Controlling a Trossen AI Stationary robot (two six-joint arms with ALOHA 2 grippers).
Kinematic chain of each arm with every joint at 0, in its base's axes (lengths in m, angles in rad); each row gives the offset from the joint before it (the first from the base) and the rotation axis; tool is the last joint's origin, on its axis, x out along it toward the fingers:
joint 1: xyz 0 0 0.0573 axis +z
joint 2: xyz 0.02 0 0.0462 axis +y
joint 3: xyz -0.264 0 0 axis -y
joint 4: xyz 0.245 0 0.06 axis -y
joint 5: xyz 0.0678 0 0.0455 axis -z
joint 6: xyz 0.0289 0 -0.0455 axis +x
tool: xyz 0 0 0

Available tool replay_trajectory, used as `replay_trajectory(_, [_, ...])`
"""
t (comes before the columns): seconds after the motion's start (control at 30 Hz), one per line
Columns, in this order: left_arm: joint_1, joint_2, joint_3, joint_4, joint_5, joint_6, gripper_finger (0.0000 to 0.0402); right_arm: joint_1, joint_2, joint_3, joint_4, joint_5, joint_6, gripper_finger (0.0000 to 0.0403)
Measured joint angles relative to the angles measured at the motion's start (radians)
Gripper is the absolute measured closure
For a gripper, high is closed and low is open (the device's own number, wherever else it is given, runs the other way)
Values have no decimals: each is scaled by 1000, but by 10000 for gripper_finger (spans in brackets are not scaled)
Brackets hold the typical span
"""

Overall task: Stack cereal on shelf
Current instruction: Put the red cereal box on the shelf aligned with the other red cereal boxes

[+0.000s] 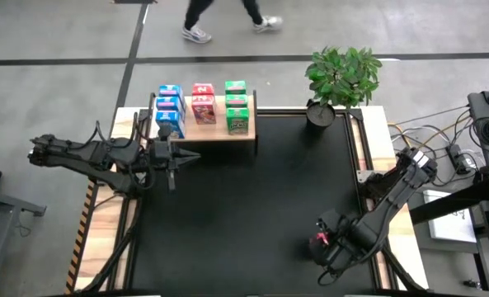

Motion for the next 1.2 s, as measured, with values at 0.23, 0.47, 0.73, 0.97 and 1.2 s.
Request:
replay_trajectory(0.23, [0, 0, 0, -2, 0, -4, 402, 0, 6, -49, 22, -19, 8, 97])
replay_trajectory(0.47, [0, 1, 0, -3, 0, -5, 402, 0, 6, -117, 129, -19, -25, 106])
replay_trajectory(0.73, [0, 1, 0, -7, 0, -5, 402, 0, 6, -151, 142, -18, -34, 137])
replay_trajectory(0.97, [0, 2, 0, -7, 0, -5, 402, 0, 6, -151, 145, -16, -44, 197])
replay_trajectory(1.2, [0, 1, 0, -2, 0, -8, 402, -16, -1, -152, 148, -4, -95, 230])
